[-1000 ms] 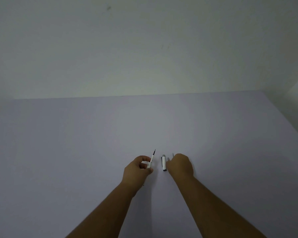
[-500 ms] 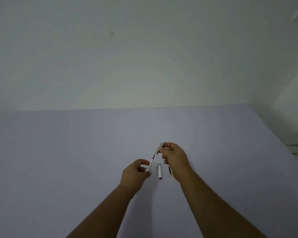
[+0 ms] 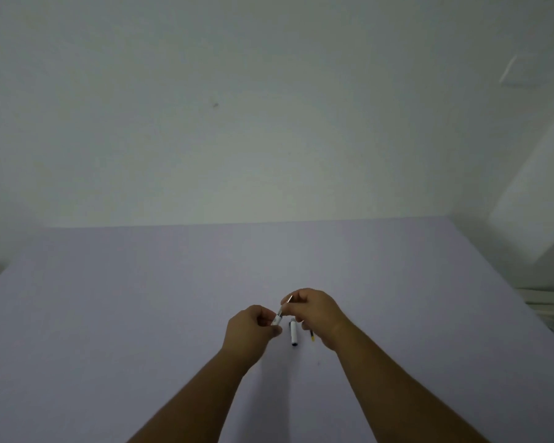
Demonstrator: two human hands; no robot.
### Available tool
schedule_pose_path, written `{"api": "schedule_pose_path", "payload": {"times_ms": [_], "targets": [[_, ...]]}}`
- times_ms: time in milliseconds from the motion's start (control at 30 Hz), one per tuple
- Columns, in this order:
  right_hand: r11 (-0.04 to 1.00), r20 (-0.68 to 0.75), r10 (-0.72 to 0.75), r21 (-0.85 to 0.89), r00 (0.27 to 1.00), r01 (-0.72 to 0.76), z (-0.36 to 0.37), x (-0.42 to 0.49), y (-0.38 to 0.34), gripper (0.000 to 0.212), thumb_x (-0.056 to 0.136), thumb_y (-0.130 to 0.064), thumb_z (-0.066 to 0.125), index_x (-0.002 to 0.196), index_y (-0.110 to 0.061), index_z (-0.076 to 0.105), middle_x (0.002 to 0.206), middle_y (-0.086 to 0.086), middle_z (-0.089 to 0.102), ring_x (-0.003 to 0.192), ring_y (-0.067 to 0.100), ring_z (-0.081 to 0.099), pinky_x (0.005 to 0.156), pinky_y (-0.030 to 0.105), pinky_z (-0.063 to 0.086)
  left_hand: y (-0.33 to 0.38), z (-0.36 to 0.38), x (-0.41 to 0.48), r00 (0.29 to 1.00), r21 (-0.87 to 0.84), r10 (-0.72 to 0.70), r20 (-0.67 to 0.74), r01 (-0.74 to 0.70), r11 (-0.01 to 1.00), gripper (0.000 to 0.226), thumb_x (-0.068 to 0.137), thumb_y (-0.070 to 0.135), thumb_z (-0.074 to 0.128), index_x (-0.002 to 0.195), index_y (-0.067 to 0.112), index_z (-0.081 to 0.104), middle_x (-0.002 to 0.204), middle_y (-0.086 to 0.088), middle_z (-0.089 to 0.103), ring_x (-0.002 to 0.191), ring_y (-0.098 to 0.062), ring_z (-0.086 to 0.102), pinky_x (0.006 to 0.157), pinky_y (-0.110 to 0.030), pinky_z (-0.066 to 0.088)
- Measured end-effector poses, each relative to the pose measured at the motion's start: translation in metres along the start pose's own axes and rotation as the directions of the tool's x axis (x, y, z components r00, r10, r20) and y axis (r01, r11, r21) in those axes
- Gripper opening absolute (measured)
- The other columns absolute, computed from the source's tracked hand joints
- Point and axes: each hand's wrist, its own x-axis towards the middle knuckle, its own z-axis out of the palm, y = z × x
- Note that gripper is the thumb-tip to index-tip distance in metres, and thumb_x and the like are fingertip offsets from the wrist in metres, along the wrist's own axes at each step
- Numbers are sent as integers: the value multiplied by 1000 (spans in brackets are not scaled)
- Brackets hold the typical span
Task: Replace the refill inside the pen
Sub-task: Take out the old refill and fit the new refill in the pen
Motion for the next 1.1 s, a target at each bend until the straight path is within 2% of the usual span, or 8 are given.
{"api": "schedule_pose_path", "payload": {"times_ms": [233, 367, 467, 533, 667, 833, 933, 1100], "targets": [[1000, -28, -3, 19, 1000, 3, 0, -4, -4, 13, 81, -31, 69, 77, -21, 62, 79, -1, 65, 66, 12, 53, 61, 26, 44, 7, -5, -5, 996, 25, 93, -4, -93, 995, 13, 78, 16, 73, 76, 23, 63, 64, 9, 56, 57, -6, 48, 54, -16, 37], [995, -56, 34, -87, 998, -38, -1, -6, -6, 36, 78, -50, 67, 74, -15, 57, 73, -1, 61, 62, 12, 51, 57, 23, 43, 8, -4, -8, 992, 44, 122, -7, -122, 992, 11, 79, 16, 72, 77, 23, 64, 63, 10, 55, 56, -4, 48, 54, -15, 37], [993, 24, 18, 118, 1000, -21, 1, -9, -2, 22, 85, -38, 64, 92, -17, 65, 95, 5, 66, 74, 14, 54, 62, 24, 46, 10, -6, -8, 994, 19, 111, -18, -111, 994, 14, 78, 15, 72, 75, 24, 63, 65, 8, 58, 59, -7, 51, 57, -18, 42], [989, 11, -1, 147, 1000, -1, 1, -9, -1, 10, 86, -26, 63, 87, -18, 67, 90, 5, 66, 73, 14, 54, 62, 25, 47, 11, -6, -7, 994, 21, 109, -23, -109, 994, 15, 78, 15, 73, 74, 24, 62, 65, 8, 58, 60, -8, 51, 59, -19, 45], [998, -93, 52, -16, 994, -53, 4, -8, -1, 41, 78, -48, 68, 77, -8, 59, 71, 3, 57, 60, 14, 49, 59, 27, 42, 13, -3, -9, 993, 28, 116, -12, -115, 993, 10, 78, 15, 73, 78, 20, 64, 68, 5, 61, 64, -12, 55, 68, -28, 51], [982, 14, 4, 188, 1000, -7, 0, -10, 2, 7, 85, -28, 65, 84, -21, 67, 87, 2, 64, 73, 13, 54, 62, 24, 45, 14, -7, -7, 995, -6, 102, -16, -102, 995, 15, 76, 13, 73, 73, 23, 63, 69, 4, 61, 64, -12, 55, 70, -30, 53], [993, -56, 56, 102, 997, -50, 2, -9, 2, 25, 81, -39, 68, 72, -19, 57, 74, 0, 56, 66, 15, 49, 58, 26, 42, 16, -4, -8, 994, -2, 109, -7, -109, 994, 16, 76, 14, 74, 73, 24, 62, 68, 5, 60, 63, -12, 55, 67, -28, 51], [976, 15, -14, 219, 1000, 10, -3, -9, 6, 3, 86, -24, 65, 86, -21, 67, 88, 0, 63, 74, 14, 53, 63, 25, 46, 17, -3, -6, 993, 24, 114, -14, -114, 993, 23, 76, 14, 75, 67, 29, 59, 66, 7, 60, 60, -9, 54, 64, -26, 51]]}}
